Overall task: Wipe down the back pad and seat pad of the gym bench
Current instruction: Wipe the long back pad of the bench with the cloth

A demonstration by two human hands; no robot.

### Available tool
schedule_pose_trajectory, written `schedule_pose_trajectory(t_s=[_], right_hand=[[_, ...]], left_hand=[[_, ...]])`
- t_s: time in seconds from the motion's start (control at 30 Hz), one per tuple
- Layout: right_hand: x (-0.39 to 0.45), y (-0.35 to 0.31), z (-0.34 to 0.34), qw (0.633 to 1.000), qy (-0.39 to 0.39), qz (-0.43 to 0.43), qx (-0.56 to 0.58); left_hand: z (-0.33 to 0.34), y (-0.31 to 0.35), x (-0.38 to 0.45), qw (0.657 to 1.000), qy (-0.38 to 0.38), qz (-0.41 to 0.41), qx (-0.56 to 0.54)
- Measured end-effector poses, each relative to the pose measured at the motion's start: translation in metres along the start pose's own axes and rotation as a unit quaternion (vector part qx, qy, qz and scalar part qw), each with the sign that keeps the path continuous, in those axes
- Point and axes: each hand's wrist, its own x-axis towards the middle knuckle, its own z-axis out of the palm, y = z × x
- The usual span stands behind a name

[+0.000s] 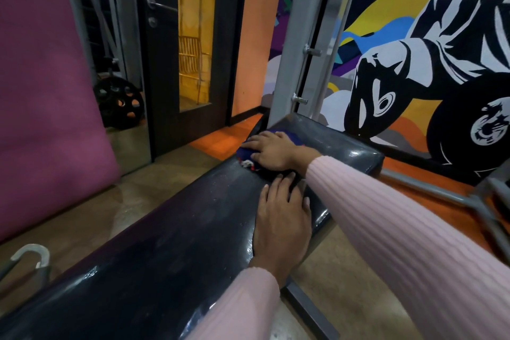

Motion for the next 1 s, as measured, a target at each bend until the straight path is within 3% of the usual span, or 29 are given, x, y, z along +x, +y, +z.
schedule_pose_trajectory(t_s=[0.13, 0.23, 0.37, 0.5, 0.63, 0.77, 0.9, 1.0], right_hand=[[-0.023, 0.010, 0.002, 0.994, -0.034, -0.077, 0.073], [-0.033, 0.031, -0.006, 0.991, -0.032, -0.049, 0.120], [-0.025, 0.018, -0.006, 0.998, 0.004, 0.007, 0.062], [-0.033, -0.009, 0.009, 0.999, 0.024, -0.036, 0.023], [-0.057, -0.004, 0.014, 0.996, 0.003, -0.094, 0.004], [-0.055, 0.016, 0.002, 0.998, -0.016, -0.052, -0.016], [-0.040, -0.011, 0.007, 1.000, 0.006, 0.010, -0.018], [-0.051, -0.038, 0.022, 0.999, 0.033, -0.028, -0.016]], left_hand=[[-0.006, -0.001, -0.005, 0.997, 0.043, 0.015, -0.057], [-0.006, -0.002, -0.007, 0.996, 0.055, 0.051, -0.056], [-0.005, -0.008, -0.019, 0.990, 0.067, 0.119, -0.034], [-0.016, -0.019, -0.044, 0.985, 0.076, 0.156, 0.002], [-0.030, -0.034, -0.060, 0.978, -0.001, 0.203, 0.055], [-0.050, -0.050, -0.069, 0.961, -0.102, 0.221, 0.130], [-0.068, -0.077, -0.085, 0.972, -0.141, 0.160, 0.098], [-0.073, -0.080, -0.091, 0.978, -0.141, 0.125, 0.090]])
